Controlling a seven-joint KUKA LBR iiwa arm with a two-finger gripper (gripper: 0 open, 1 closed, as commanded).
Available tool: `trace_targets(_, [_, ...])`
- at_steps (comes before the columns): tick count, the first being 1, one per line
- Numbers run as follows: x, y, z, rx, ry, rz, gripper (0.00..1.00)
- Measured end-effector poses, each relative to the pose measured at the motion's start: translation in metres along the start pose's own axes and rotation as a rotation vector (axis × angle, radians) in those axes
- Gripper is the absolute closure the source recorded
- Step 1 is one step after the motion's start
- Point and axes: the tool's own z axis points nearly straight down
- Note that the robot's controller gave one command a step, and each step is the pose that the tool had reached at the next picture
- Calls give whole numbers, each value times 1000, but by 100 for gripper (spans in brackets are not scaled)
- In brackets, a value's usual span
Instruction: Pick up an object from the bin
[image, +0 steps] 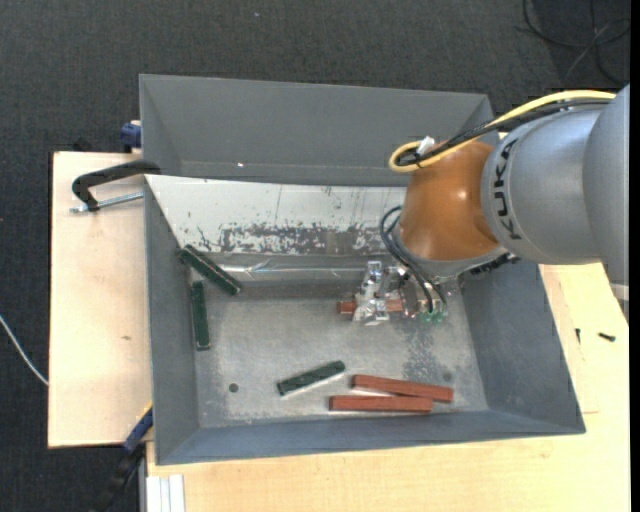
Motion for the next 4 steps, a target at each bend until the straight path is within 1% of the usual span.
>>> trace_targets(1, [7,1,4,-1,31,-2,0])
trace_targets(2, [6,1,3,-2,27,-2,0])
trace_targets(3, [-26,-4,5,-3,38,-38,100])
trace_targets(4, [-26,-4,5,-3,37,-38,100])
